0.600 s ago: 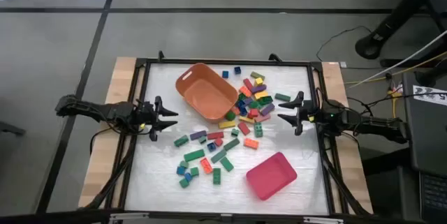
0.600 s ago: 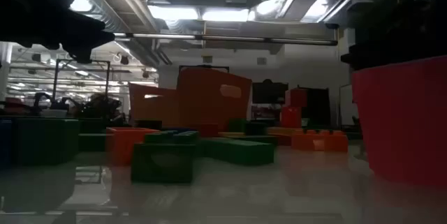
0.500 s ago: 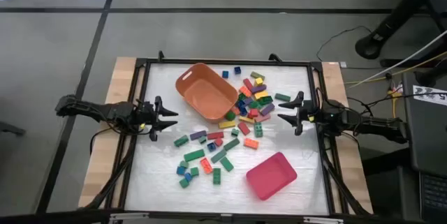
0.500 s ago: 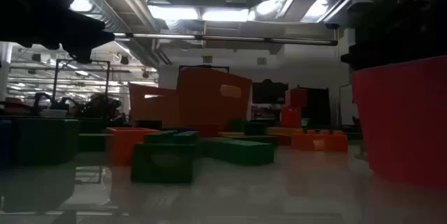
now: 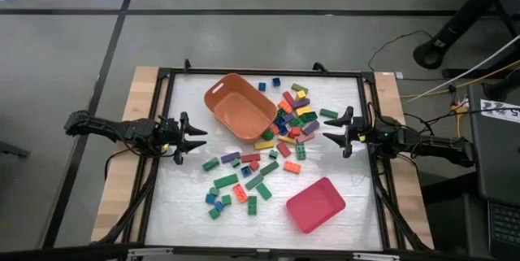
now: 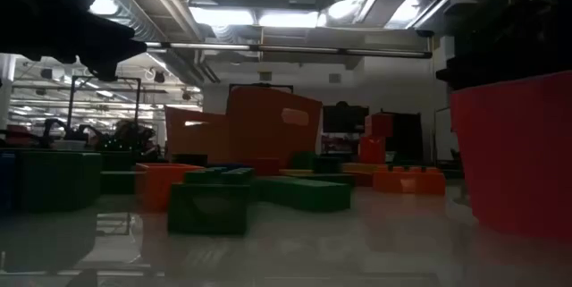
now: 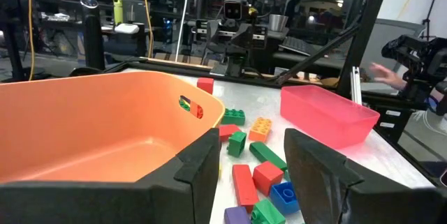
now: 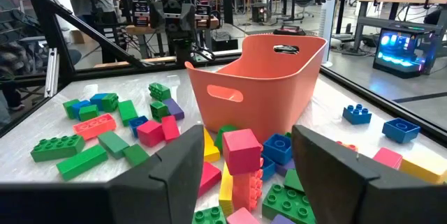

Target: Sort blocks by size

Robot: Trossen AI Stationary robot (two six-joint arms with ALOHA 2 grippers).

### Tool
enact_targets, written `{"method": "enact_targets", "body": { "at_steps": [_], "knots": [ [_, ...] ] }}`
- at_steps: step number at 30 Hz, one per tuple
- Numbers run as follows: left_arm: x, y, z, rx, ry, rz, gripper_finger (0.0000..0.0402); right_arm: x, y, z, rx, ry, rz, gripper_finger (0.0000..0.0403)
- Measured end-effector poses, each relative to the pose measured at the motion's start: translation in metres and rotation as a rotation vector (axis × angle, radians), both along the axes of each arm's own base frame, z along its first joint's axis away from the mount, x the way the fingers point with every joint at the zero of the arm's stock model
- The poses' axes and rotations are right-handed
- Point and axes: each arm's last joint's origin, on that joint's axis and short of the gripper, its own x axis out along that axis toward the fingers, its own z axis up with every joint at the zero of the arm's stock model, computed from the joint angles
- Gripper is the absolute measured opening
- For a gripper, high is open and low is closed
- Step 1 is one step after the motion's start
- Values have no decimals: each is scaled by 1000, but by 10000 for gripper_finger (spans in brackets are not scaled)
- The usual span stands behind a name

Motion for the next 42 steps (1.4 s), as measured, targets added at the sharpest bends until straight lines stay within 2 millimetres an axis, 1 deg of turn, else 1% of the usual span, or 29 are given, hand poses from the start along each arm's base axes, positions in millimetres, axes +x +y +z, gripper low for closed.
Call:
{"method": "enact_targets", "body": {
  "at_steps": [29,34,37,42],
  "knots": [
    [0,0,0,2,0,1,148,0,0,0,0,0,0,214],
    [0,0,0,-19,-4,8,148,0,0,0,0,0,-1,214],
    [0,0,3,-30,-36,10,148,0,0,0,0,0,-1,214],
    [-1,1,16,-61,-165,9,148,0,0,0,-1,-1,0,214]
  ]
}}
